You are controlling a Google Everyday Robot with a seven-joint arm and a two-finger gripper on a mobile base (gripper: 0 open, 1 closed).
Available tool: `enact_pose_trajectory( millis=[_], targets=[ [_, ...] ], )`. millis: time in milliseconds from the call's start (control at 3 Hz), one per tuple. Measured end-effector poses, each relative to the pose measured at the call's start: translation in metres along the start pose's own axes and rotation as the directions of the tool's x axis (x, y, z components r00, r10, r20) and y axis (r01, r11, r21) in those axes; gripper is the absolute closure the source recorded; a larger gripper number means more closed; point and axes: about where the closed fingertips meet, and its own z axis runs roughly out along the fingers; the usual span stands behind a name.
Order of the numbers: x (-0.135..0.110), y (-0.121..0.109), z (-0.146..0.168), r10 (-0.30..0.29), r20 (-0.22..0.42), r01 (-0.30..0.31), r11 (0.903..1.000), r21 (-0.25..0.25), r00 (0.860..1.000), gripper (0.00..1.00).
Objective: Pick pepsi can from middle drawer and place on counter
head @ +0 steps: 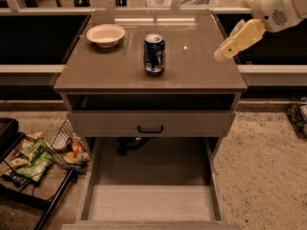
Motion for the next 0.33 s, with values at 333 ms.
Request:
enact_pose_trajectory(
  millis=[333],
  targets=[
    [0.0019, 0.0209, -0.0597, -0.018, -0.1, 0.038, 0.9782, 0.204, 0.995, 0.0]
  ],
)
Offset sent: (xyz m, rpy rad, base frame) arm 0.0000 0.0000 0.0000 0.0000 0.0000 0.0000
